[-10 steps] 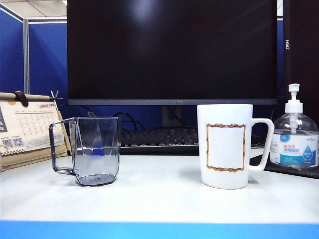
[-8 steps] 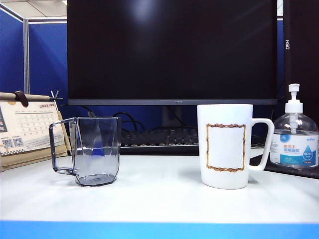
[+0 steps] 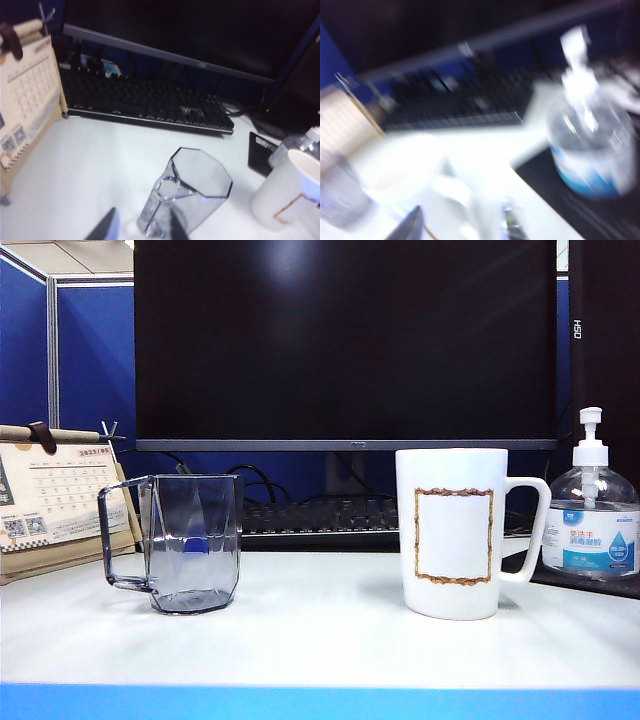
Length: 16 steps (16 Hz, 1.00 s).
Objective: Swap the positions of the transparent plastic cup and the white ceramic cup.
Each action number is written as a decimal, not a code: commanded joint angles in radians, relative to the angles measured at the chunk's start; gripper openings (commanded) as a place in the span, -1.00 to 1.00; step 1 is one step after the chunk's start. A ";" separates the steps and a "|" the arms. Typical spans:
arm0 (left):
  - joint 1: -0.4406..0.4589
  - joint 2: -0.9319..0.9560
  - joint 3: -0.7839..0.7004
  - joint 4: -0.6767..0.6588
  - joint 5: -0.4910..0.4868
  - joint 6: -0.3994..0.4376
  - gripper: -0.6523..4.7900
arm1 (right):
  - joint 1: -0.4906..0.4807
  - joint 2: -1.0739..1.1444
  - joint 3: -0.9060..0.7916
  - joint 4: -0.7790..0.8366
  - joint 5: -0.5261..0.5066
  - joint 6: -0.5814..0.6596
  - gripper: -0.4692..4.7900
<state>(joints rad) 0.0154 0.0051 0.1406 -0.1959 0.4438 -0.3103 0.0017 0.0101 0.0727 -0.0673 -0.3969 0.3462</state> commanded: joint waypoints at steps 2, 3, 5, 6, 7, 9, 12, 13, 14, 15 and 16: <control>-0.010 0.043 0.066 -0.118 -0.017 0.064 -0.28 | 0.003 0.004 0.096 0.020 -0.050 0.024 -0.08; -0.029 0.087 0.066 -0.119 -0.023 0.065 -0.28 | 0.003 0.005 0.124 0.019 -0.047 0.029 -0.08; -0.111 0.229 0.072 -0.102 -0.034 0.063 -0.17 | 0.003 0.011 0.168 0.016 -0.048 0.063 -0.07; -0.154 0.283 0.075 -0.072 -0.049 0.063 -0.17 | 0.003 0.023 0.177 0.011 -0.049 0.075 -0.04; -0.213 0.344 0.077 -0.029 -0.093 0.064 -0.17 | 0.004 0.045 0.185 0.008 -0.051 0.075 -0.04; -0.401 0.503 0.081 0.096 -0.325 0.071 -0.13 | 0.011 0.139 0.203 -0.011 -0.054 0.077 -0.01; -0.587 0.724 0.081 0.254 -0.522 0.095 -0.05 | 0.047 0.236 0.232 0.015 -0.050 0.076 0.00; -0.588 0.771 0.081 0.288 -0.552 0.094 -0.05 | 0.053 0.244 0.232 0.021 -0.050 0.072 0.00; -0.587 0.840 0.083 0.340 -0.604 0.105 -0.05 | 0.053 0.261 0.232 0.013 -0.051 0.068 0.00; -0.587 0.878 0.085 0.384 -0.601 0.122 -0.05 | 0.053 0.279 0.232 -0.004 -0.051 0.068 0.00; -0.587 0.908 0.086 0.429 -0.579 0.129 -0.05 | 0.052 0.293 0.231 -0.012 -0.051 0.065 0.00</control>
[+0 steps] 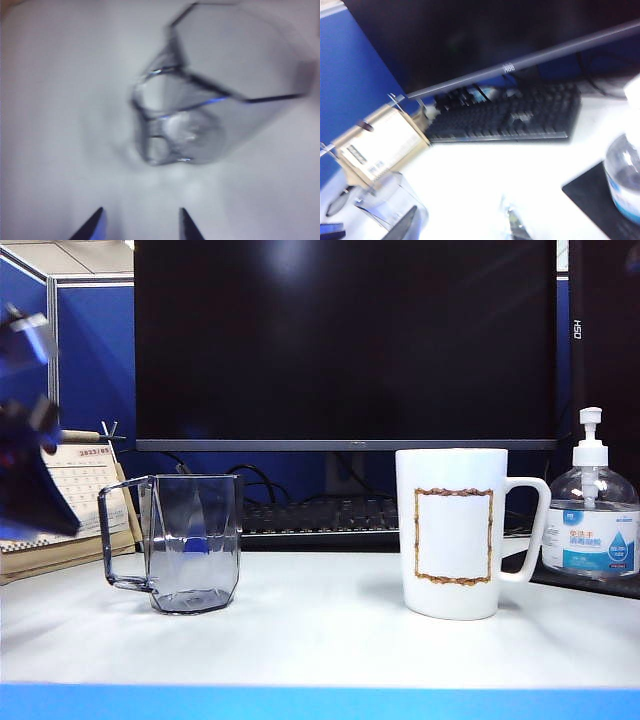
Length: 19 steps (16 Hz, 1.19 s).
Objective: Swap the positions of the transparent plastic cup and the white ceramic cup.
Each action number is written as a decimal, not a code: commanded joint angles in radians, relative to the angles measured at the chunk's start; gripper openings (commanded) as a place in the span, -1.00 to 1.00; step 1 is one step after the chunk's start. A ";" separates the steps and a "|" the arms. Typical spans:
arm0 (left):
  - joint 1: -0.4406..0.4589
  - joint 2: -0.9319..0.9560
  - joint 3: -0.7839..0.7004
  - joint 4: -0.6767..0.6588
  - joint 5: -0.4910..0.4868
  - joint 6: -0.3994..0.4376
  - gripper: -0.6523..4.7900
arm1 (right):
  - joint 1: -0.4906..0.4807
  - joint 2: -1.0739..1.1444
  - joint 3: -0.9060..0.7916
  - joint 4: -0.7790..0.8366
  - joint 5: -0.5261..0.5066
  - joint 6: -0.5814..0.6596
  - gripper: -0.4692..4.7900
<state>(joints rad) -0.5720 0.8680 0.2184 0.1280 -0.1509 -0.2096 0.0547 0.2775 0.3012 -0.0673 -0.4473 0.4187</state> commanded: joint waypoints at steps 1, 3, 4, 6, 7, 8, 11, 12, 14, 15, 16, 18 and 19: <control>0.000 0.085 0.011 0.158 0.024 0.038 -0.05 | -0.001 0.059 0.002 -0.014 -0.002 -0.032 0.01; 0.000 0.125 0.035 0.163 0.024 0.044 -0.05 | 0.000 0.094 0.002 -0.010 -0.001 -0.034 0.00; 0.000 0.140 0.047 0.164 0.023 0.047 -0.05 | -0.001 0.105 0.002 -0.010 0.000 -0.035 0.01; 0.001 0.180 0.067 0.211 0.012 0.087 -0.05 | -0.001 0.111 0.002 -0.010 -0.001 -0.055 0.00; 0.002 0.203 0.075 0.240 0.011 0.106 -0.05 | -0.001 0.109 0.002 -0.009 -0.001 -0.056 0.00; 0.002 0.219 0.084 0.249 0.004 0.109 -0.05 | -0.001 0.109 0.002 -0.006 -0.001 -0.056 0.00; 0.005 0.328 0.125 0.287 -0.021 0.133 -0.05 | -0.001 0.109 0.002 -0.005 -0.001 -0.056 0.00; 0.008 0.362 0.137 0.291 -0.018 0.134 -0.05 | -0.002 0.109 0.002 -0.004 -0.002 -0.056 0.00; 0.008 0.412 0.153 0.302 -0.022 0.164 -0.05 | -0.002 0.109 0.002 -0.003 -0.003 -0.056 0.00; 0.008 0.430 0.158 0.318 -0.030 0.183 -0.05 | -0.002 0.109 0.002 -0.003 -0.003 -0.057 0.00; 0.008 0.450 0.158 0.351 -0.038 0.203 -0.05 | -0.002 0.109 0.002 -0.003 -0.003 -0.058 0.00; 0.009 0.458 0.158 0.377 -0.085 0.216 -0.05 | -0.002 0.112 0.002 -0.006 0.000 -0.080 0.00; 0.008 0.458 0.158 0.390 -0.114 0.224 -0.05 | -0.002 0.112 0.002 -0.008 0.000 -0.083 0.00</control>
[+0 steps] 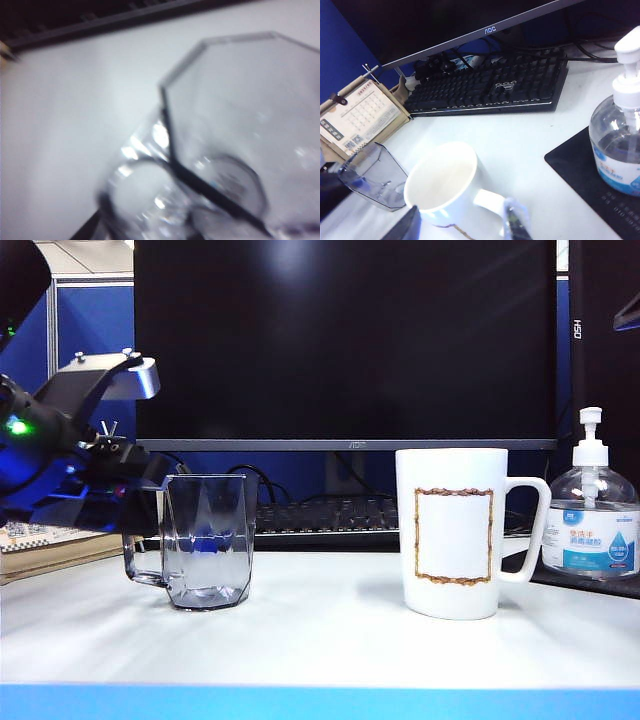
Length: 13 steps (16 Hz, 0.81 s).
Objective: Swap the positions of the transparent plastic cup and the white ceramic cup.
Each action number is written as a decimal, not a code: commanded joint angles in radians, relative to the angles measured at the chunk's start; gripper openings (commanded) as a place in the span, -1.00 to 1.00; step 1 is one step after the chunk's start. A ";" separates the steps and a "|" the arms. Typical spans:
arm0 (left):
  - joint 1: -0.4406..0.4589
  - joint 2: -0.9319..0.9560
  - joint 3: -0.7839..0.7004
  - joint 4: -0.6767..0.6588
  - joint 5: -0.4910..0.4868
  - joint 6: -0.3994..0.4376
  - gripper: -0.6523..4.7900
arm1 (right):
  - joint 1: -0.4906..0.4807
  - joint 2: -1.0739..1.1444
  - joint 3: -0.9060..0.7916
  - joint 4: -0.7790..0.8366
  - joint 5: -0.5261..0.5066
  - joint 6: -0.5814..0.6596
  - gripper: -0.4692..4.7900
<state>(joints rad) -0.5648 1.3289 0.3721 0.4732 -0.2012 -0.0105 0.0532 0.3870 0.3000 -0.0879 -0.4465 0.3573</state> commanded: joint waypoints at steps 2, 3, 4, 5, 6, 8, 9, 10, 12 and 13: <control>0.003 -0.002 0.004 0.080 -0.068 0.049 -0.10 | 0.000 0.003 0.003 0.011 -0.001 -0.021 0.00; 0.003 0.005 0.005 0.101 -0.068 0.060 -0.10 | 0.000 0.003 0.003 0.011 -0.001 -0.021 0.00; 0.004 0.010 0.005 0.111 -0.069 0.061 -0.10 | 0.000 0.003 0.003 0.011 -0.001 -0.022 0.00; 0.021 0.030 0.005 0.130 -0.064 0.060 -0.16 | 0.000 0.003 0.003 0.011 -0.001 -0.022 0.00; 0.031 0.049 0.005 0.140 -0.064 0.060 -0.34 | 0.000 0.003 0.003 0.010 -0.001 -0.022 0.00; 0.060 0.088 0.005 0.172 -0.030 0.061 -0.56 | 0.000 0.013 0.001 -0.009 -0.001 -0.022 0.00; 0.065 0.093 0.008 0.174 -0.003 0.060 -0.56 | 0.000 0.018 0.000 -0.020 -0.001 -0.022 0.00; 0.074 0.100 0.020 0.175 0.022 0.060 -0.56 | 0.000 0.041 0.000 -0.041 -0.001 -0.026 0.00; 0.075 0.120 0.051 0.174 0.040 0.063 -0.70 | 0.001 0.114 0.000 -0.035 -0.001 -0.028 0.00; 0.075 0.134 0.067 0.174 0.050 0.063 -0.78 | 0.001 0.158 0.001 -0.014 -0.002 -0.036 0.00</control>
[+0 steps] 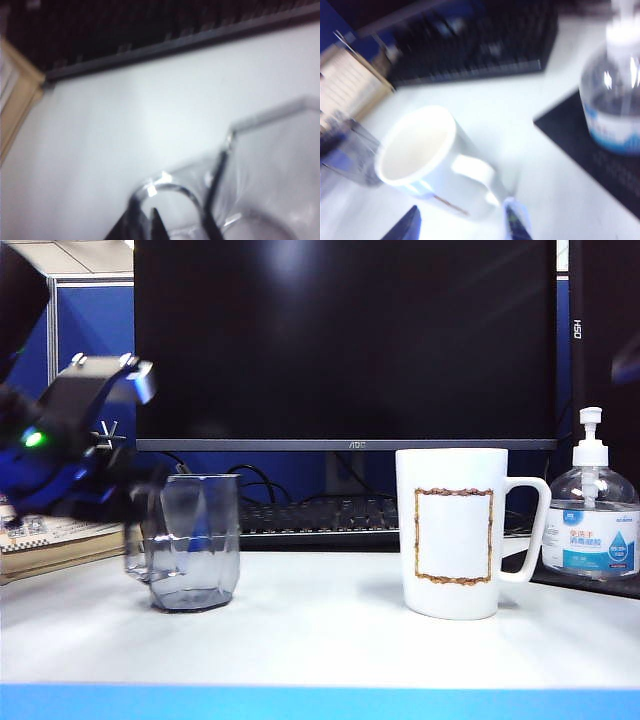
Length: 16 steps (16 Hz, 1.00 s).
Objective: Swap the positions of the transparent plastic cup and the white ceramic cup.
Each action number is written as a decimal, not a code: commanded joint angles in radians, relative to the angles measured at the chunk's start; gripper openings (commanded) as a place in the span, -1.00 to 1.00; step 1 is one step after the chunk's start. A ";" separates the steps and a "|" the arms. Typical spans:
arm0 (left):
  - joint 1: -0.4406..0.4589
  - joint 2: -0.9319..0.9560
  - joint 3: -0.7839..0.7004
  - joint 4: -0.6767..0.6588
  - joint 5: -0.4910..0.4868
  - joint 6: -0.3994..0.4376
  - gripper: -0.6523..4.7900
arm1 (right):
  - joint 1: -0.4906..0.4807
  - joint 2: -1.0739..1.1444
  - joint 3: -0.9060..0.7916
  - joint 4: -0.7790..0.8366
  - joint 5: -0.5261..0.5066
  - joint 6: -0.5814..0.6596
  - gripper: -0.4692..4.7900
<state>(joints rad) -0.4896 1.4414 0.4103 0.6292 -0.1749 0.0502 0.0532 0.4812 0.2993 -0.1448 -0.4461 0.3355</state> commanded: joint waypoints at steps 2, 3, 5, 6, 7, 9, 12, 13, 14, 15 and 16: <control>0.000 0.060 0.058 0.016 0.068 0.002 -0.78 | 0.002 0.142 0.002 0.076 -0.005 -0.023 0.00; 0.000 0.087 0.075 0.015 0.081 0.001 -0.78 | 0.002 0.183 0.002 0.094 -0.005 -0.023 0.00; 0.000 0.149 0.101 0.005 0.086 -0.006 -0.78 | 0.014 0.278 0.002 0.156 -0.005 -0.026 0.01; 0.000 0.159 0.101 -0.005 0.085 -0.006 -0.78 | 0.027 0.313 0.002 0.189 -0.005 -0.026 0.08; 0.000 0.160 0.102 -0.023 0.085 -0.006 -0.78 | 0.042 0.340 0.002 0.213 -0.006 -0.026 0.13; 0.000 0.159 0.101 -0.049 0.086 -0.006 -0.78 | 0.115 0.426 0.002 0.288 0.020 -0.026 0.15; 0.000 0.159 0.101 -0.071 0.086 -0.026 -0.78 | 0.171 0.491 0.002 0.350 0.121 -0.026 0.15; 0.000 0.159 0.101 -0.077 0.086 -0.025 -0.78 | 0.177 0.511 0.002 0.375 0.133 -0.026 0.15; 0.000 0.159 0.101 -0.082 0.098 -0.025 -0.78 | 0.176 0.540 0.002 0.405 0.134 -0.031 0.15; 0.000 0.159 0.101 -0.083 0.108 -0.026 -0.78 | 0.176 0.564 0.002 0.428 0.134 -0.031 0.15; 0.000 0.159 0.101 -0.083 0.108 -0.026 -0.78 | 0.176 0.586 0.002 0.452 0.134 -0.031 0.15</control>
<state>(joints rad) -0.4892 1.5894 0.5205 0.6514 -0.0708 0.0059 0.2291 1.0554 0.2989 0.2611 -0.3138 0.3084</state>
